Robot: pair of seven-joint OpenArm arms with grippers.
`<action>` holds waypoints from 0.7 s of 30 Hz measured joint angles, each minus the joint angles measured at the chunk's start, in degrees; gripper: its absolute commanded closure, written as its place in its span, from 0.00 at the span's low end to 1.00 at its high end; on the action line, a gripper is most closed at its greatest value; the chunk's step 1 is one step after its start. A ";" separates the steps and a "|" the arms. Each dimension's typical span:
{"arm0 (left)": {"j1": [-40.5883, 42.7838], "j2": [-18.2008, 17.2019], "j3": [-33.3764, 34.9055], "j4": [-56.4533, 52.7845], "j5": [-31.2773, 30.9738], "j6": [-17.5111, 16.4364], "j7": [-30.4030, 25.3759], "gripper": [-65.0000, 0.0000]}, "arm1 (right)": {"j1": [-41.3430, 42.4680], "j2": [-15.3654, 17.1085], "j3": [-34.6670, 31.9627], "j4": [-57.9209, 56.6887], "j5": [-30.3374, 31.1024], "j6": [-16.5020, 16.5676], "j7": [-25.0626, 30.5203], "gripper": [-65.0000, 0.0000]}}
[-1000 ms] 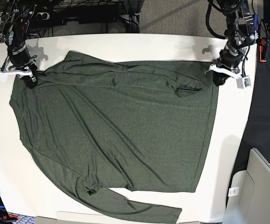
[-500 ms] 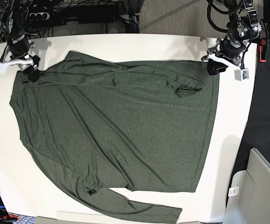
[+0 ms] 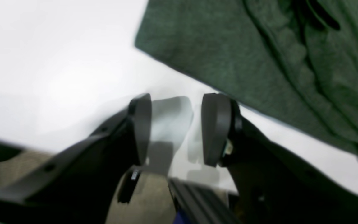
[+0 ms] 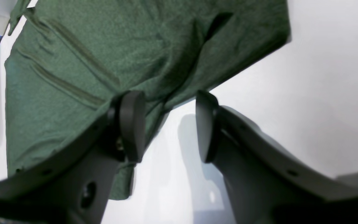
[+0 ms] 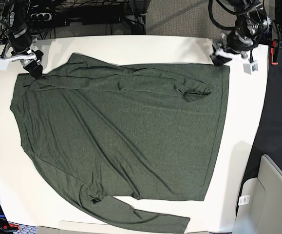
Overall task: Fold the T-shirt properly
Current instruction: 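Pull both shoulder corners apart to straighten the shirt, then regrip the shoulder edges with both grippers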
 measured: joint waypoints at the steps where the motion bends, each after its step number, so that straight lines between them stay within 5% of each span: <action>1: -0.92 0.04 -0.07 -0.76 -0.04 0.00 -0.33 0.59 | 0.02 0.00 0.00 0.00 0.00 0.02 0.00 0.58; 17: -4.39 0.68 -0.33 -6.67 -2.03 -1.11 -2.64 0.60 | -0.13 0.00 0.17 0.00 0.00 -0.02 0.02 0.58; 21: -6.84 0.61 -0.33 -9.73 -2.97 -1.57 -3.34 0.68 | -0.11 0.00 0.17 0.00 0.02 0.02 0.02 0.58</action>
